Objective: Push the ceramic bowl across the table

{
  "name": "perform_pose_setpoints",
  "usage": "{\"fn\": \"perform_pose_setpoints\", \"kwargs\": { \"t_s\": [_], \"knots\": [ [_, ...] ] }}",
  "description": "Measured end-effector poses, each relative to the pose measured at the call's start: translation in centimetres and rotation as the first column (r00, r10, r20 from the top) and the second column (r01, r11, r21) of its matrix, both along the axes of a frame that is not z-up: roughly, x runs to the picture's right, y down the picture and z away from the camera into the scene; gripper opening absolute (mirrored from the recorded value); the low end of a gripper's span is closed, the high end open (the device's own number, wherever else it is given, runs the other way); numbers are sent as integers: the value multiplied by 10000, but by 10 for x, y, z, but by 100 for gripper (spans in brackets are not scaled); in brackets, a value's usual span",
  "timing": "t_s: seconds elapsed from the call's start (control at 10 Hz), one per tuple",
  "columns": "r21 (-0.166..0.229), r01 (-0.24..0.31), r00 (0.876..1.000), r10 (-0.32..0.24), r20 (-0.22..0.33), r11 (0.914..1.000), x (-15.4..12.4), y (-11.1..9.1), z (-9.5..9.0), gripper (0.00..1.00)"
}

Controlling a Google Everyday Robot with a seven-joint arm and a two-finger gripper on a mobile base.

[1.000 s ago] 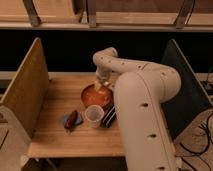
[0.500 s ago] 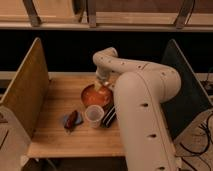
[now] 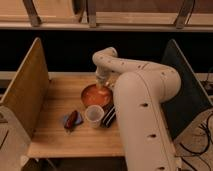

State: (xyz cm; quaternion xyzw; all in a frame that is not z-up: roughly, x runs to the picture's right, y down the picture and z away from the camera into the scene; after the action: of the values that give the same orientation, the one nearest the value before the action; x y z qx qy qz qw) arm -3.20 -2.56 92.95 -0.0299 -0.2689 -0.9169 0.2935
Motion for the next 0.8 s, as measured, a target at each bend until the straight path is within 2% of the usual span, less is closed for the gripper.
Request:
{"fn": "perform_pose_setpoints", "kwargs": {
  "t_s": [0.2, 0.3, 0.5, 0.7, 0.8],
  "knots": [
    [-31, 604, 9974, -602, 402, 9982, -26, 3, -10, 3],
    [-118, 821, 9956, -815, 473, 9966, -33, 8, -15, 0],
    [-514, 1111, 9935, -1097, 300, 9925, -33, 24, -24, 0],
    [-1139, 1310, 9910, -1334, -131, 9848, -18, 44, -34, 0],
    [-1173, 1301, 9910, -1329, -165, 9845, -15, 45, -35, 0]
  ]
}}
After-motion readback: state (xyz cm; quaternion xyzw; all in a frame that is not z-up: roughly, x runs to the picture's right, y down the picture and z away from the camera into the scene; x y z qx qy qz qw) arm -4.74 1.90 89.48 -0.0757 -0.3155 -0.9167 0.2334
